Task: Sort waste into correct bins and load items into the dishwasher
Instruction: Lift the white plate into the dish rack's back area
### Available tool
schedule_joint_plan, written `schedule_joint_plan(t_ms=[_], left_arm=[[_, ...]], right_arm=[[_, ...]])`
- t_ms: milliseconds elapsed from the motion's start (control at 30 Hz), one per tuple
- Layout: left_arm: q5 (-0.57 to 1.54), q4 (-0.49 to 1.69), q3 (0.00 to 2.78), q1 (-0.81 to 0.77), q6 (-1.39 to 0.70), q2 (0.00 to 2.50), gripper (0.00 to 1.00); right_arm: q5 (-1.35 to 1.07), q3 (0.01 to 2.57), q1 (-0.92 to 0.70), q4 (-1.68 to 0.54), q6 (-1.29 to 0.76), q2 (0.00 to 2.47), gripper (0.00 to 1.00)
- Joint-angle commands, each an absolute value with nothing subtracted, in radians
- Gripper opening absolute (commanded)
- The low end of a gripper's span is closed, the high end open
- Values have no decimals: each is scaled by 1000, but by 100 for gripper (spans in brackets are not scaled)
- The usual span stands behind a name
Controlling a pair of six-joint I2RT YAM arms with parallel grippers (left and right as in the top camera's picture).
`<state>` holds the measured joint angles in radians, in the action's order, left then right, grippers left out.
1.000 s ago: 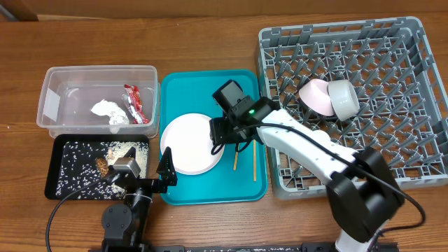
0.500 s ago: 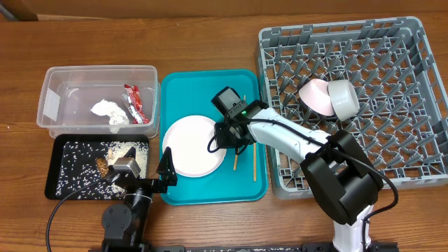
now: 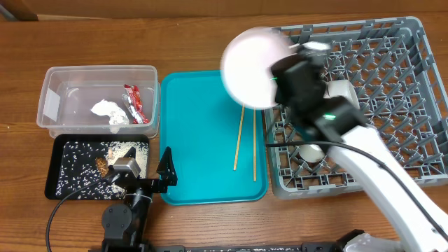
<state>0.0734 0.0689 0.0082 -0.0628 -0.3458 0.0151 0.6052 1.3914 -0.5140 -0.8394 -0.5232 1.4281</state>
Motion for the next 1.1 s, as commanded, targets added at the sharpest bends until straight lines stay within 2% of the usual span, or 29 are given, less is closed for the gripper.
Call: schedule_joint_plan(t_ms=[0, 100, 367, 467, 567, 900, 967, 1067], left_arm=[[68, 72, 5, -52, -363, 6, 100], [68, 72, 5, -53, -363, 6, 100], [68, 72, 5, -53, -363, 6, 100], [68, 72, 5, -53, -363, 6, 100], [68, 72, 5, -53, -363, 6, 100], [68, 72, 5, -53, -363, 6, 100], [68, 72, 5, -52, -363, 6, 100], [68, 72, 5, -53, -363, 6, 100]], right_arm=[[863, 1412, -413, -840, -531, 1385, 4], [927, 1411, -333, -887, -489, 1466, 4], [1151, 1411, -396, -879, -483, 1646, 4], [1155, 1411, -400, -759, -380, 1703, 4], [1151, 1411, -400, -714, -359, 1724, 4], [1076, 1411, -411, -704, -332, 1731, 4], [1068, 1411, -418, -716, -332, 1731, 6], [1068, 1411, -430, -736, -332, 1731, 16]])
